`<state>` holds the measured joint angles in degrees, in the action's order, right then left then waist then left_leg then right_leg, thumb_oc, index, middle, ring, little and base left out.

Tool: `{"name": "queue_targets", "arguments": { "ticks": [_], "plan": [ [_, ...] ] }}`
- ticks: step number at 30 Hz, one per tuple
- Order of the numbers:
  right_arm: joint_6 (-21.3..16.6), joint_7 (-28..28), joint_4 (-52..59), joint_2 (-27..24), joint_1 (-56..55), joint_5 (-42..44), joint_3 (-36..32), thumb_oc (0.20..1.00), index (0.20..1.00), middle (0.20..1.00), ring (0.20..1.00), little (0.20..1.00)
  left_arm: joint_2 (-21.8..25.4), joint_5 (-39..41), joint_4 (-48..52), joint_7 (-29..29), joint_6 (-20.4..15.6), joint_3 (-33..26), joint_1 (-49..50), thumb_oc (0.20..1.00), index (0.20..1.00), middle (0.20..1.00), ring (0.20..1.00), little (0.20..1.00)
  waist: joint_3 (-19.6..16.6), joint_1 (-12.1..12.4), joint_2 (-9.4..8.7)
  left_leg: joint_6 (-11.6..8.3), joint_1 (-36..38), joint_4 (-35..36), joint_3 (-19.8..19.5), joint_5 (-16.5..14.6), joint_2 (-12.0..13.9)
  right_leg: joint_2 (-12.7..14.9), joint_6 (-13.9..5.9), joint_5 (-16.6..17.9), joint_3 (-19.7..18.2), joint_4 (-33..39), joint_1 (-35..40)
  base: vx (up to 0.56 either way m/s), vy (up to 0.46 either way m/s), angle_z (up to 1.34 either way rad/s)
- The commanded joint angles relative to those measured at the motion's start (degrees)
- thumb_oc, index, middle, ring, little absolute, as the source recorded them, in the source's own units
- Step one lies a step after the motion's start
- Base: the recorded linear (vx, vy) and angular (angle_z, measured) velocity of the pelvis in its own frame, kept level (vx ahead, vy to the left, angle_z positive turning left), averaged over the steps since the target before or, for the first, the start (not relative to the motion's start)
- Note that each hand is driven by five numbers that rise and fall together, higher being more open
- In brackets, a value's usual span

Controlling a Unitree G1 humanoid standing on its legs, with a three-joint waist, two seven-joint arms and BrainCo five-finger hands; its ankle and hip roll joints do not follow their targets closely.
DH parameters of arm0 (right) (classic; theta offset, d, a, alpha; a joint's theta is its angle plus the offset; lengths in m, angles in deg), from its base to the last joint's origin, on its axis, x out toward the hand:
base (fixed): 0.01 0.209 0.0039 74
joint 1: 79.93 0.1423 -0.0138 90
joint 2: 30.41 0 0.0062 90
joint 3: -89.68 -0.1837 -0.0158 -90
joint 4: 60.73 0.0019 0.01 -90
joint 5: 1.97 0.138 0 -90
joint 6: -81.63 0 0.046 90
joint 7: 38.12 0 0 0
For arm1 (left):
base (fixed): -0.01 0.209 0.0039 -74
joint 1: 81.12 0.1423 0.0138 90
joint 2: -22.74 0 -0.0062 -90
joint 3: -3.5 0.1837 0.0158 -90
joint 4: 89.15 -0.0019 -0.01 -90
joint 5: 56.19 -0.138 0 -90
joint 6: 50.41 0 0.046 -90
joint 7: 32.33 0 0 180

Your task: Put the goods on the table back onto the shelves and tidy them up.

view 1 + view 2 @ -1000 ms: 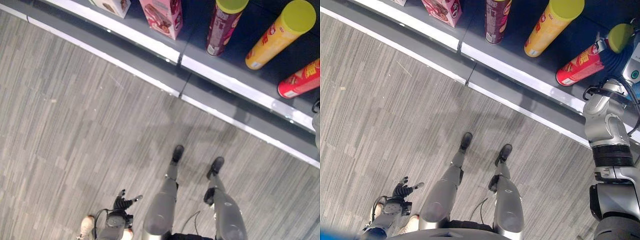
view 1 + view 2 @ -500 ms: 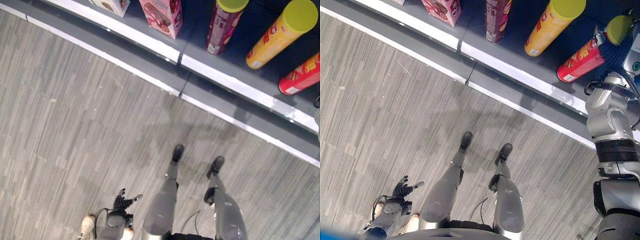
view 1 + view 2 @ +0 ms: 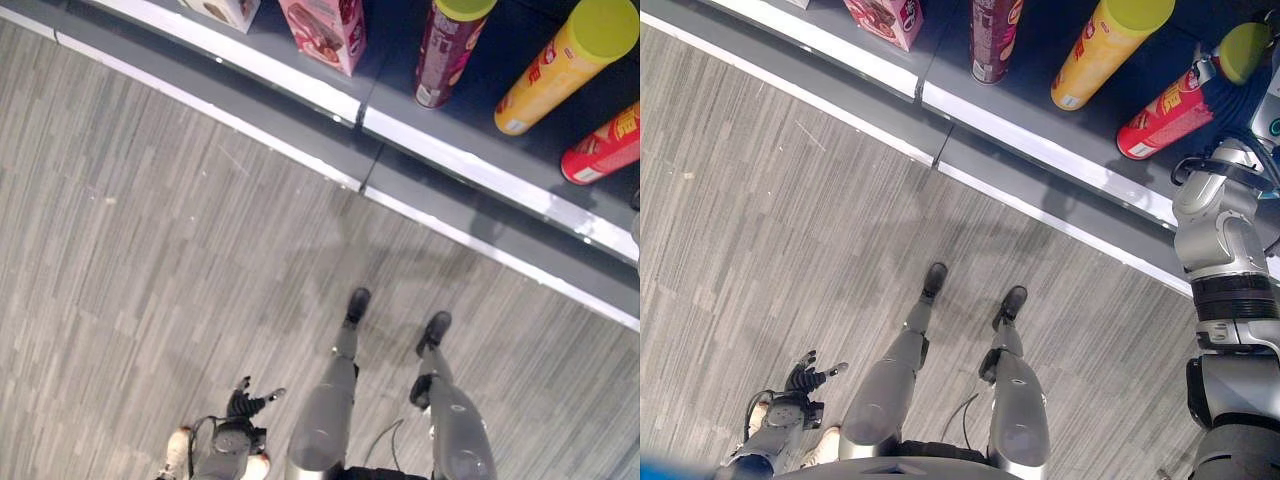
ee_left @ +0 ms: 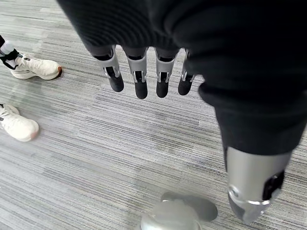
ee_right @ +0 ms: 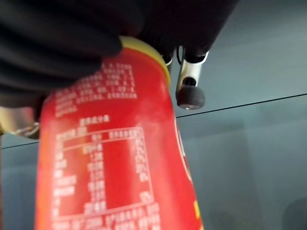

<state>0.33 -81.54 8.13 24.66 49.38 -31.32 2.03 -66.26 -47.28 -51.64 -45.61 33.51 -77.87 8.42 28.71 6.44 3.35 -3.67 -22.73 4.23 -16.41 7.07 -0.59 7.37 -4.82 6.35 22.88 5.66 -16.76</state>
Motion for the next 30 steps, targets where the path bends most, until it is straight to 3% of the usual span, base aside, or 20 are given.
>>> {"name": "queue_targets", "arguments": {
  "ticks": [1, 14, 15, 16, 30],
  "plan": [
    [0.3, -1.7, -0.2, -5.4, 2.0, -1.5, 2.0, 0.2, 0.2, 0.2, 0.2, 0.2, 1.6, 1.7, -4.7, -1.1, 0.0, 0.8, -0.9, 1.0, 1.0, 1.0, 1.0, 1.0, -3.7, -1.1, -2.12, -3.38, 1.2, 0.8, 6.4, -3.2, 2.5, 4.8, -7.49, -3.1, -7.4, -0.7, 0.8, 0.0, 0.0, 0.0],
    [0.4, -1.9, 0.0, -4.7, 0.8, -1.3, 1.4, 0.203, 0.203, 0.203, 0.203, 0.203, 1.4, 1.6, -4.6, -1.2, 0.0, 0.8, -0.5, 1.0, 1.0, 1.0, 1.0, 1.0, -3.9, -1.6, -2.06, -3.3, 1.6, 0.8, 6.7, -3.3, 2.6, 4.8, -7.49, -3.0, -8.0, -0.7, 0.8, 0.0, 0.0, 0.0],
    [0.4, -1.9, 0.1, -4.5, 0.7, -1.3, 1.3, 0.555, 0.555, 0.555, 0.555, 0.555, 1.3, 1.6, -4.6, -1.1, 0.0, 0.7, -0.5, 1.0, 1.0, 1.0, 1.0, 1.0, -3.9, -1.6, -2.0, -3.29, 1.7, 0.8, 6.8, -3.3, 2.6, 4.8, -7.49, -3.1, -8.0, -0.7, 0.9, 0.0, 0.0, 0.0],
    [0.5, -2.2, 0.6, -3.8, 0.0, -1.3, 0.9, 1.0, 1.0, 1.0, 1.0, 1.0, 1.3, 1.5, -4.5, -1.3, 0.1, 0.7, -0.6, 1.0, 1.0, 1.0, 1.0, 1.0, -3.9, -1.7, -1.89, -3.25, 1.8, 0.8, 6.8, -3.4, 2.6, 4.9, -7.53, -3.0, -8.0, -0.7, 0.9, 0.0, 0.0, 0.0],
    [-0.4, -2.8, 11.9, 1.3, -9.6, -3.6, -5.5, 1.0, 1.0, 1.0, 1.0, 1.0, 0.2, 1.5, -5.0, -2.1, 0.9, -0.4, -0.7, 1.0, 1.0, 1.0, 1.0, 1.0, -4.3, -3.0, -2.58, -3.04, 2.2, 0.8, 7.1, -3.7, 2.6, 4.9, -7.59, -3.1, -8.0, -0.7, 1.3, 0.0, 0.0, 0.0]
  ]
}}
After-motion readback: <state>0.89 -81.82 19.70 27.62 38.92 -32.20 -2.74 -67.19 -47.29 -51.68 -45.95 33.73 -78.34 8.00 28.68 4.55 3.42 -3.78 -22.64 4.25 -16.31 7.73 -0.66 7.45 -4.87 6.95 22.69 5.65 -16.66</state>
